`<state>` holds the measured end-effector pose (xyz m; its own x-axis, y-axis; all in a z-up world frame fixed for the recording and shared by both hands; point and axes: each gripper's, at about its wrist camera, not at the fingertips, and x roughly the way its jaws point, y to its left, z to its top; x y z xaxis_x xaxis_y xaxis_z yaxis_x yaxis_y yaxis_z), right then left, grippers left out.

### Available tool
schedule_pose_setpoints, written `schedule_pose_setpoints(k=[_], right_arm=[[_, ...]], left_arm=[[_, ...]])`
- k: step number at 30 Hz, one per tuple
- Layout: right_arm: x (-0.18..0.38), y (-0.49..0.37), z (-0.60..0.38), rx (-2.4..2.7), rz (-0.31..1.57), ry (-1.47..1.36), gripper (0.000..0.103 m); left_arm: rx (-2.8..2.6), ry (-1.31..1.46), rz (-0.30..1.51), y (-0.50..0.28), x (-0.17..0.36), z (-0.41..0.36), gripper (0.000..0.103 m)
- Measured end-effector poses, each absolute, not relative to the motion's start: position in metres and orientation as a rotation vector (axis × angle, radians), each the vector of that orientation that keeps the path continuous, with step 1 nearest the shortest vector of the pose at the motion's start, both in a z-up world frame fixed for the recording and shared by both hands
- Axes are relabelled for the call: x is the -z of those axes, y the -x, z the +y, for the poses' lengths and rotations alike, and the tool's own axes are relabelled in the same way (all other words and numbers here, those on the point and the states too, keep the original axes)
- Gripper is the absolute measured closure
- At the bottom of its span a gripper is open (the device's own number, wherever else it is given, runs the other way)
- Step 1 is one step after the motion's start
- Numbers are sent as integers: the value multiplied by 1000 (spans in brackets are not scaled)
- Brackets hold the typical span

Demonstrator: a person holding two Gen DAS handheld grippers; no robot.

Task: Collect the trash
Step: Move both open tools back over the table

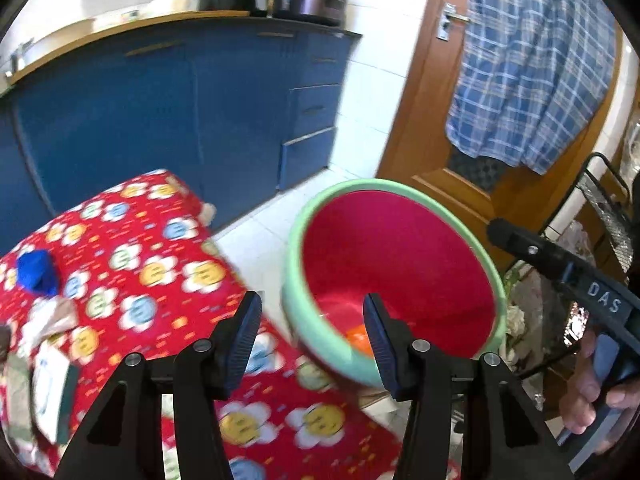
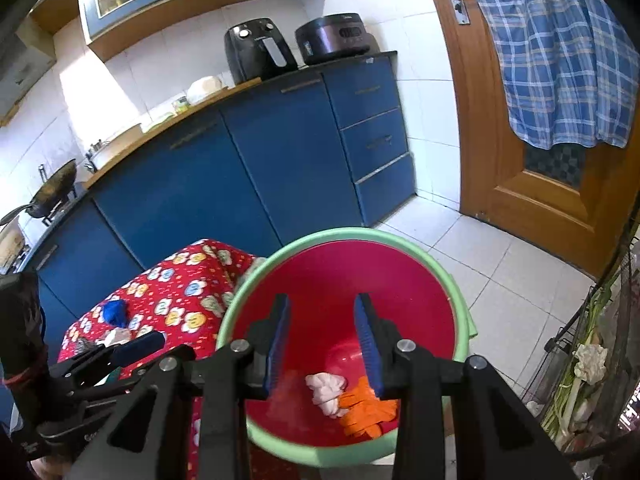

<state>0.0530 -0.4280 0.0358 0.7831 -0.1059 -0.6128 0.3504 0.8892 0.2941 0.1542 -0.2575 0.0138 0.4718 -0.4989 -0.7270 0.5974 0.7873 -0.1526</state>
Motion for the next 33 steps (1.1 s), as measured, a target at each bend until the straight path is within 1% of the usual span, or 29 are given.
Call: schedule_pose_setpoints(k=[17, 25, 33], right_arm=[[-44, -63, -322, 6, 666, -359, 66], [-40, -70, -275, -88, 697, -334, 64], [-36, -71, -233, -158, 726, -311, 62]], left_arm=[[416, -113, 763, -123, -58, -118, 48], [325, -94, 760, -112, -59, -61, 48], [232, -58, 783, -102, -48, -7, 48]])
